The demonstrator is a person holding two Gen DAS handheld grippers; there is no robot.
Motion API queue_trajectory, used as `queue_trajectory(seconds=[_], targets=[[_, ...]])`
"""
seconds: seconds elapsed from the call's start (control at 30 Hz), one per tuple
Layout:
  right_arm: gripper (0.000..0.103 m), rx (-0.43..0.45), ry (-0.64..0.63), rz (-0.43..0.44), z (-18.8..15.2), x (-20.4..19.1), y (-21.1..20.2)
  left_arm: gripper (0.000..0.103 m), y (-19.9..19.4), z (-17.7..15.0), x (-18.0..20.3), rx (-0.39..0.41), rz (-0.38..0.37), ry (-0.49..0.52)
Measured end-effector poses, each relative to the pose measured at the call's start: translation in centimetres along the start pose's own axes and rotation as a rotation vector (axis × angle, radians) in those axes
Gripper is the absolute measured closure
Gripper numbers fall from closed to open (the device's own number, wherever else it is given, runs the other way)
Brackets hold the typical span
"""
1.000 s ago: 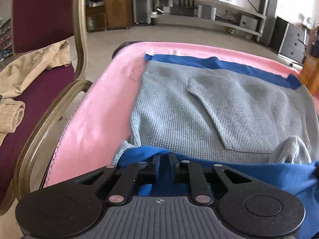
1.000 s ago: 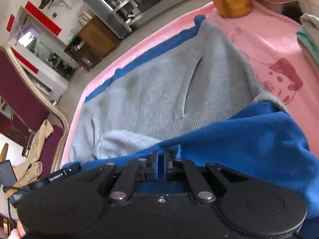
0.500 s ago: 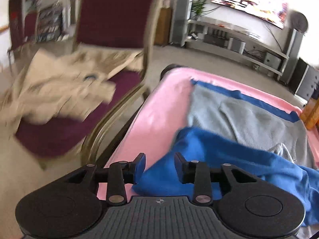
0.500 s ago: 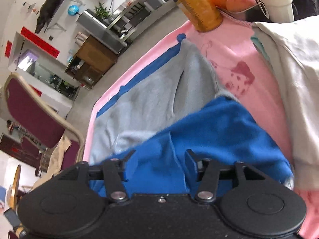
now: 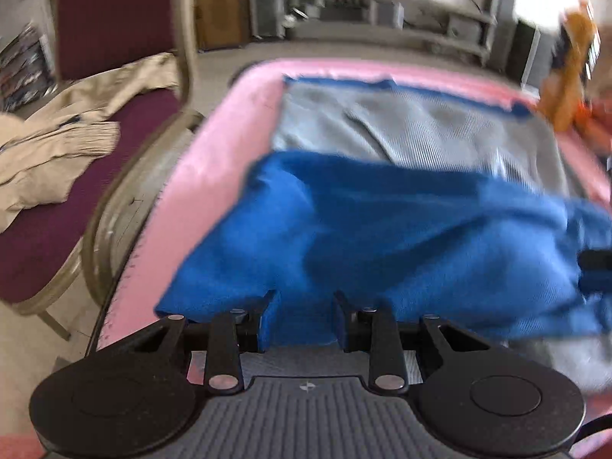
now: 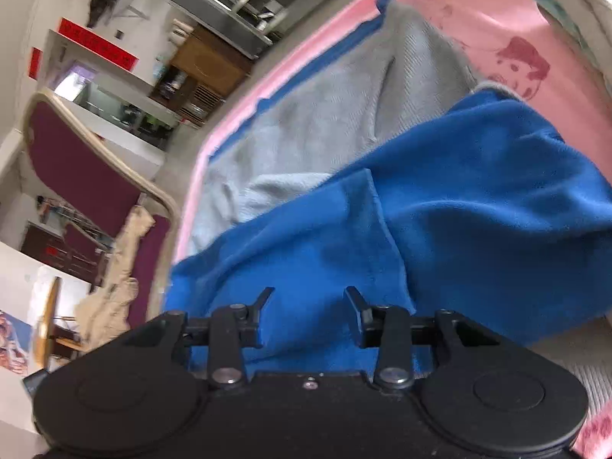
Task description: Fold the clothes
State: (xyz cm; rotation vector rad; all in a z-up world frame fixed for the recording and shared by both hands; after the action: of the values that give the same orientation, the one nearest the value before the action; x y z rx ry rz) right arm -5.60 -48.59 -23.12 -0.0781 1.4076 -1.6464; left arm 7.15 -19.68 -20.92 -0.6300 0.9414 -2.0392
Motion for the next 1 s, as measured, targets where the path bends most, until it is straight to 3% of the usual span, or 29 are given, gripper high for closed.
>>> queue_trajectory(seconds=[0.07, 0.13, 0.3, 0.37, 0.5, 0.6, 0.7, 0.83, 0.93, 1.0], targets=[[0.090, -0.016, -0.007, -0.061, 0.0, 0.4, 0.8, 0.074, 0.2, -0.4, 0.7, -0.010, 0.028, 0.053], [0.098, -0.020, -0.009, -0.104, -0.1, 0.8, 0.4, 0.074, 0.1, -0.8, 1.1, -0.010, 0.043, 0.088], [0.095, -0.022, 0.043, -0.144, -0.9, 2.3, -1.3, 0.072, -1.1, -1.6, 1.2, -0.024, 0.036, 0.110], [0.072, 0.008, 0.050, -0.175, -1.4, 2.8, -2.6, 0.070, -2.2, -1.8, 0.7, -0.021, 0.017, 0.071], [0.068, 0.041, 0.067, -0.131, -2.3, 3.8, -4.7, 0.065, -5.0, -2.3, -1.3, 0.053, -0.039, -0.093], [0.068, 0.037, 0.087, -0.088, -2.8, 3.9, -5.0, 0.068, -6.0, -2.4, -2.3, 0.100, -0.078, -0.169], [0.068, 0.046, 0.047, -0.048, -2.7, 2.8, -4.9, 0.070, -6.1, -2.2, -1.0, 0.133, -0.175, -0.120], [0.068, 0.025, -0.041, -0.005, -3.1, 0.7, -3.7, 0.070, -5.4, -3.1, 4.3, 0.128, -0.263, 0.110], [0.068, -0.035, -0.067, 0.006, -3.7, 0.1, -2.5, 0.066, -3.7, -4.3, 7.0, 0.041, -0.256, 0.225], [0.065, -0.084, -0.066, -0.017, -4.1, 0.3, -1.6, 0.060, -2.1, -4.8, 6.9, -0.027, -0.210, 0.225]])
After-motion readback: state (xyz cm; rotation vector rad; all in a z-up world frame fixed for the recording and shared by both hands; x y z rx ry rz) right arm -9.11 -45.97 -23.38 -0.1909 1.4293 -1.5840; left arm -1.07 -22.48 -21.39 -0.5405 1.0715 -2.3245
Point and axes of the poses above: each gripper's, at about its wrist camera, not at the fingertips, and y roughly the way its jaws point, x to its right, z to its top, the point moved 3 cm from there along y, roughly the way its jaws point, and after that the axes turned 13 degrees about -z, right-handed, at the moved point
